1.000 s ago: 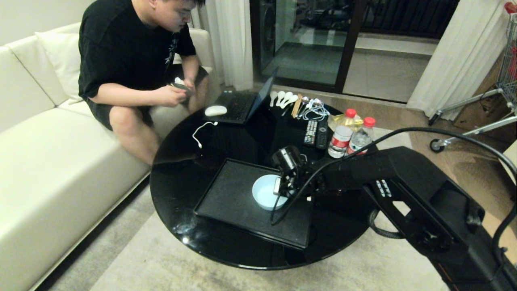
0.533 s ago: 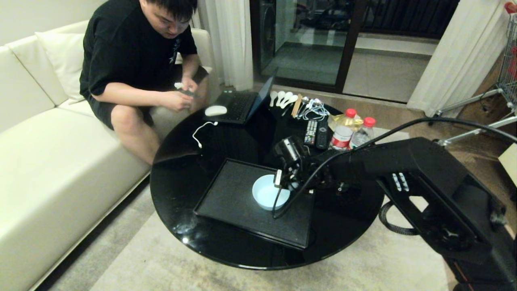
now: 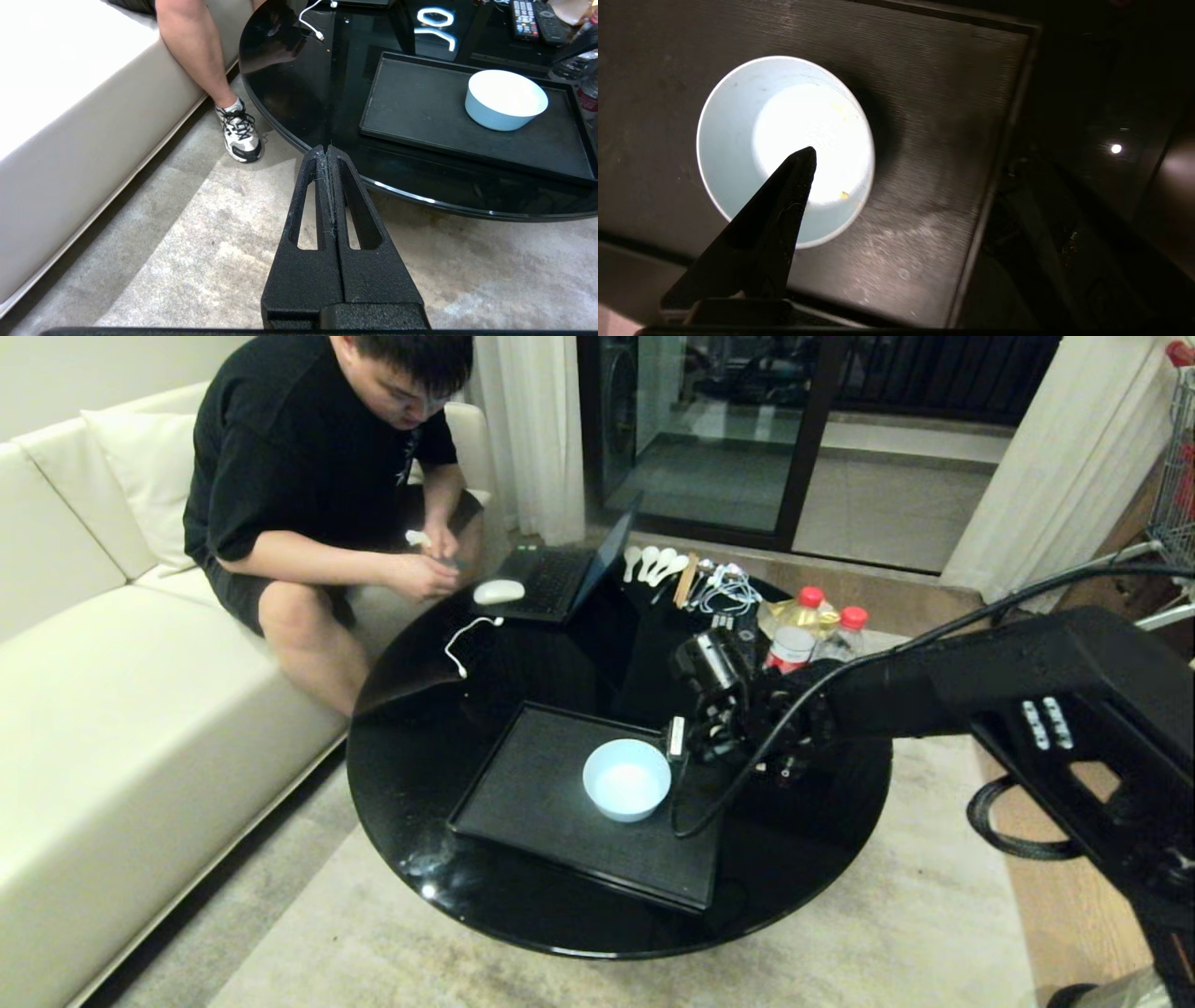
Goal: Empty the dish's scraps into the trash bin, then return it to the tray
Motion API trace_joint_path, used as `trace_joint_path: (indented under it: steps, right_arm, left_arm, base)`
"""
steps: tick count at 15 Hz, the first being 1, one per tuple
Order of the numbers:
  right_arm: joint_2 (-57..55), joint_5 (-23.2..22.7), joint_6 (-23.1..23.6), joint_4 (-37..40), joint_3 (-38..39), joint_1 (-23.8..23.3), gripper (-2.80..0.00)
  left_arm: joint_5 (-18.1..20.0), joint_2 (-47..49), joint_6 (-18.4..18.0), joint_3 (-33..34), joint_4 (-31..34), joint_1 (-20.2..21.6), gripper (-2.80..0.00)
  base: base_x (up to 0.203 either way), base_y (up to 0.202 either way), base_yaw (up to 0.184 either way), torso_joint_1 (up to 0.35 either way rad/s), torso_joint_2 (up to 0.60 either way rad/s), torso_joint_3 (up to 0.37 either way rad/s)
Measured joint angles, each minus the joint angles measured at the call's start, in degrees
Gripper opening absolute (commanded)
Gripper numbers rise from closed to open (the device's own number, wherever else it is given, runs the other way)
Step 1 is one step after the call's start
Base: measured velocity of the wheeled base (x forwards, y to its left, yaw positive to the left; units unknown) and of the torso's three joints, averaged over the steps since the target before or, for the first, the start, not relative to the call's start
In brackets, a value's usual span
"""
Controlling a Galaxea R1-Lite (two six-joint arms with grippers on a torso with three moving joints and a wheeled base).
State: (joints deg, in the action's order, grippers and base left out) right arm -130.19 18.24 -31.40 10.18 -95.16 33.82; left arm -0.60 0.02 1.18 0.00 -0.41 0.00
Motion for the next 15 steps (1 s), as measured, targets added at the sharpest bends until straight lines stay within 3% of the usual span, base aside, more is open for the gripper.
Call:
trace_joint_path:
  steps: [2,3,9,15]
  right_arm:
    - [2.62,-0.01,2.44,-3.09,4.89,-0.50,-0.14]
    - [3.92,-0.03,3.94,-5.50,7.80,-0.74,-2.80]
    - [11.41,-0.08,13.76,-22.76,25.69,-2.29,-2.80]
    - [19.17,-0.19,20.68,-38.33,41.16,-2.78,-2.80]
  left_arm:
    - [0.00,0.00,0.05,0.00,0.00,0.00,-2.80]
    - [-0.01,0.00,0.00,0.00,0.00,0.00,-2.80]
    - [0.00,0.00,0.00,0.00,0.00,0.00,-2.80]
    - [0.02,0.00,0.01,0.00,0.00,0.00,-2.80]
  base:
    - [0.000,0.000,0.000,0.000,0.00,0.000]
    - [0.000,0.000,0.000,0.000,0.00,0.000]
    - [0.000,0.000,0.000,0.000,0.00,0.000]
    - [0.000,0.000,0.000,0.000,0.00,0.000]
